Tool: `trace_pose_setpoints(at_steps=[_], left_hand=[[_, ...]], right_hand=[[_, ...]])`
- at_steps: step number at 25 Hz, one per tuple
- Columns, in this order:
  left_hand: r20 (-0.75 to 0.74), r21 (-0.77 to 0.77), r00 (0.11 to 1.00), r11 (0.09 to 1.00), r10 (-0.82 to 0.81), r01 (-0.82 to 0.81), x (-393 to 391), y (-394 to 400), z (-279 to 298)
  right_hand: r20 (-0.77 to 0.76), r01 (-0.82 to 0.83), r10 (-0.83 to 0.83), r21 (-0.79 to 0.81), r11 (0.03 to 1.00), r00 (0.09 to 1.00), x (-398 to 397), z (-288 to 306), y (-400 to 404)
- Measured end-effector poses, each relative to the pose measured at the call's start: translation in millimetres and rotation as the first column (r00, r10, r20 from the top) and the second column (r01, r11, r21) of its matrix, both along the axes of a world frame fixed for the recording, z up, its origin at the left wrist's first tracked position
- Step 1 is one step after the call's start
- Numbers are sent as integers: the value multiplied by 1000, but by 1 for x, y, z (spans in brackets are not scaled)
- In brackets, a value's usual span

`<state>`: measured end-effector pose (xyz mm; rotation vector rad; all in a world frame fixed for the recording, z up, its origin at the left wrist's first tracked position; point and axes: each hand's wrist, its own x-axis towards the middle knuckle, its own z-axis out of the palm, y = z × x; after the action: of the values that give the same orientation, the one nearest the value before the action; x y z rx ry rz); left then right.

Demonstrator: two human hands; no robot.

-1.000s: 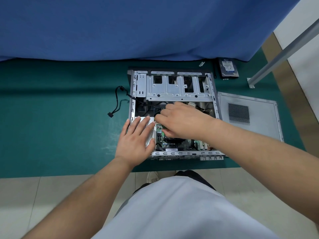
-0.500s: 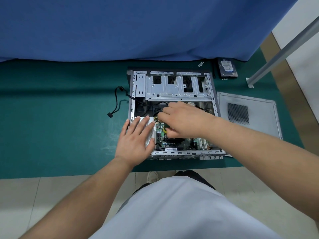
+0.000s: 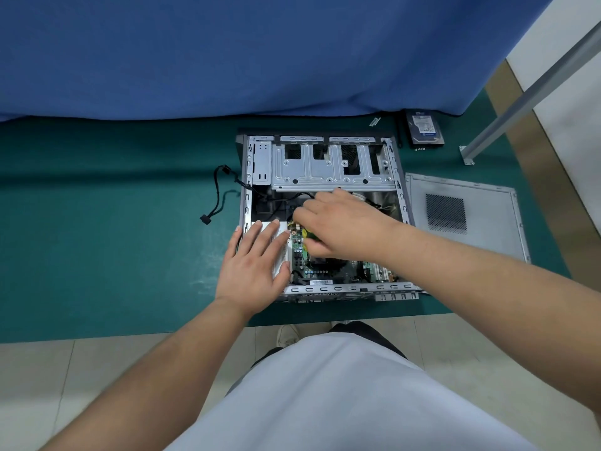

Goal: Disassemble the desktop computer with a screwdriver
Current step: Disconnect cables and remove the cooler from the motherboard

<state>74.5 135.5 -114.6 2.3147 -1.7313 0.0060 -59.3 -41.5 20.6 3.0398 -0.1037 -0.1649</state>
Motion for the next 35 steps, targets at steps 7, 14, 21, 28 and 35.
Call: trace_pose_setpoints(at_steps=[7, 14, 21, 28, 35], left_hand=[[-12, 3, 1000, 1000, -2, 2, 0, 0, 2], [-17, 15, 1000, 1000, -3, 3, -1, 0, 4], [-18, 14, 1000, 1000, 0, 1, -1, 1, 5], [-10, 37, 1000, 999, 2, -2, -1, 1, 5], [-22, 37, 999, 999, 24, -24, -2, 0, 4]], right_hand=[[14, 21, -21, -42, 999, 1000, 2, -4, 1], [101, 286, -273, -146, 947, 957, 4, -4, 13], [15, 14, -14, 17, 1000, 1000, 0, 1, -3], [22, -72, 72, 5, 997, 997, -2, -5, -5], [123, 258, -243, -127, 958, 962, -1, -9, 8]])
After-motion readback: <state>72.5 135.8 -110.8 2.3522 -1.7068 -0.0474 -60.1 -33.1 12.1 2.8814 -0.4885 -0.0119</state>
